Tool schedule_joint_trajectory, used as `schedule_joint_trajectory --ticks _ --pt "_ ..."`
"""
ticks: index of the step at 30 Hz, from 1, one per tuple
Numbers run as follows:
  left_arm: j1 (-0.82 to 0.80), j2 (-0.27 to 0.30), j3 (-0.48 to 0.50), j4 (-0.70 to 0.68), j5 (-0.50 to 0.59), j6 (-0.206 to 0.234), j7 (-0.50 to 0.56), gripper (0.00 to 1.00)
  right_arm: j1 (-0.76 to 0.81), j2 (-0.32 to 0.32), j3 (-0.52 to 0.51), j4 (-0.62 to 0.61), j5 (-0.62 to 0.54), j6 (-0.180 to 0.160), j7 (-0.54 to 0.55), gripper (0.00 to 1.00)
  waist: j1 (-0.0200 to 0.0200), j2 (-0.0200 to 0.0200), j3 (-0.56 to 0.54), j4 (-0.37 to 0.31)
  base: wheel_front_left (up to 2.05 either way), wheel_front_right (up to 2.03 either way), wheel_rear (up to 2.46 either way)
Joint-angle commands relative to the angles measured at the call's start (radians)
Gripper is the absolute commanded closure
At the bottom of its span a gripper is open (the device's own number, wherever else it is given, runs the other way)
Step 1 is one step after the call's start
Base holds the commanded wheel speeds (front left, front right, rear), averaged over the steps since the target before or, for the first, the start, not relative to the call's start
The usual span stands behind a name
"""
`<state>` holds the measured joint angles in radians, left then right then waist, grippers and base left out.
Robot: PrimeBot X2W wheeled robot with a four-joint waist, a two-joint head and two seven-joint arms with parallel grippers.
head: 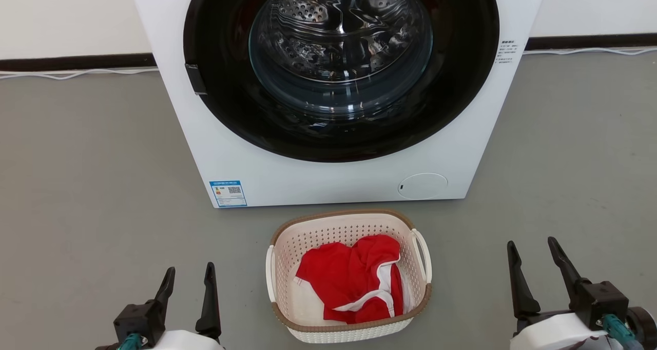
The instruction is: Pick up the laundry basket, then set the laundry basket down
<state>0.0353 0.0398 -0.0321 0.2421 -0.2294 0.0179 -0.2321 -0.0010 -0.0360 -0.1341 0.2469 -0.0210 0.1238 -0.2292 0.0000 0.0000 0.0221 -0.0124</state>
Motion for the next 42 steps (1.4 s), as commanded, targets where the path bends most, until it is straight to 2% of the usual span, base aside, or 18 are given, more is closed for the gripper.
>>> schedule_joint_trajectory --ticks 1,5,19,25,35,42 --pt "-0.014 0.01 0.025 -0.031 0.042 0.011 -0.018 0.0 -0.033 -0.014 0.012 -0.015 -0.05 0.007 -0.021 0.0 0.0 0.0 0.002 -0.001 0.0 0.0 0.0" --pt "-0.013 0.01 0.021 -0.032 0.086 0.016 -0.03 0.0 -0.035 -0.014 0.004 -0.013 -0.101 0.007 -0.033 0.0 0.0 0.0 0.003 -0.002 0.0 0.0 0.0" --pt "-0.011 0.01 0.019 -0.03 0.084 0.016 -0.03 0.0 -0.035 -0.014 0.002 -0.012 -0.097 0.007 -0.033 0.0 0.0 0.0 0.002 -0.001 0.0 0.0 0.0" --pt "-0.025 0.01 0.018 -0.018 0.071 0.023 -0.03 0.0 -0.05 -0.014 0.004 -0.015 -0.091 0.007 -0.033 0.0 0.0 0.0 0.033 -0.001 0.0 0.0 0.0" --pt "-0.137 0.01 -0.003 0.067 0.015 0.037 -0.03 0.0 -0.153 -0.014 -0.011 0.02 -0.088 0.007 -0.033 0.0 0.0 0.0 0.16 0.003 0.0 0.0 0.0" --pt "-0.31 0.01 -0.059 0.232 -0.038 0.035 -0.03 0.0 -0.285 -0.014 -0.021 0.097 -0.094 0.007 -0.033 0.0 0.0 0.0 0.306 0.014 0.0 0.0 0.0"
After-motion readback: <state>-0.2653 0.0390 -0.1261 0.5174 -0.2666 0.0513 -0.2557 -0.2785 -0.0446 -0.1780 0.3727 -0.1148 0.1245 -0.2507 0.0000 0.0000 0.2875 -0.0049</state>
